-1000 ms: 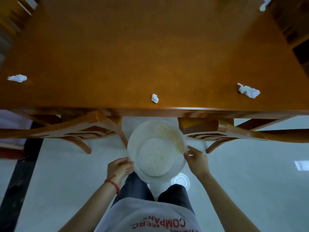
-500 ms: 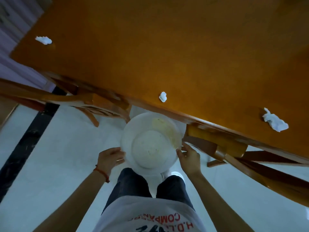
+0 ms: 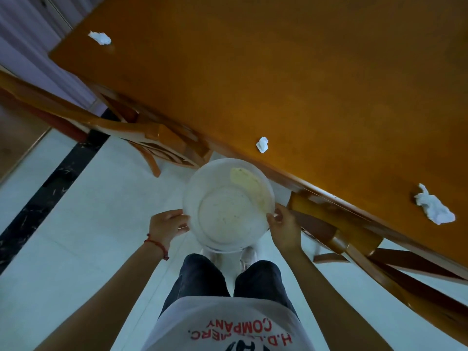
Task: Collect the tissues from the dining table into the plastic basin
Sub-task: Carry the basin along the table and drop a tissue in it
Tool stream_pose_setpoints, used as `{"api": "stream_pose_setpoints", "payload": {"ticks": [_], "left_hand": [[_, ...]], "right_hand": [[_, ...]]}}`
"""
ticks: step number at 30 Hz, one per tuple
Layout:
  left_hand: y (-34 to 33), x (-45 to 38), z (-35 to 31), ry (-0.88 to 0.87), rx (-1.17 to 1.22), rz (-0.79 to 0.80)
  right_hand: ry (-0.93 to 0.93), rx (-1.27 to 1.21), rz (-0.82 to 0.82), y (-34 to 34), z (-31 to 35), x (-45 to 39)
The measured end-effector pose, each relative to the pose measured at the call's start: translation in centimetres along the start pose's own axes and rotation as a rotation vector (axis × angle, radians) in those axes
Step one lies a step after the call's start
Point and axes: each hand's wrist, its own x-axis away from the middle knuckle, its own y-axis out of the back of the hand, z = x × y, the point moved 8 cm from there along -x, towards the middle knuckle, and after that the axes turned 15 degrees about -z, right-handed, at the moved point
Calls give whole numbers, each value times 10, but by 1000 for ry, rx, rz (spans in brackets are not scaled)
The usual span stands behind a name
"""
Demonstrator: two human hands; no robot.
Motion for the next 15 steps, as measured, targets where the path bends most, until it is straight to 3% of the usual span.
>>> {"api": "stream_pose_setpoints", "payload": {"ticks": [4, 7, 15], "left_hand": [[1, -6, -1, -36, -39, 12], [2, -11, 0, -69, -80, 31], [5, -20, -1, -75, -53, 41]], "right_hand": [[116, 83, -103, 5, 23, -7], [243, 2, -190, 10, 60, -21], [230, -234, -309, 3, 122, -85]]}}
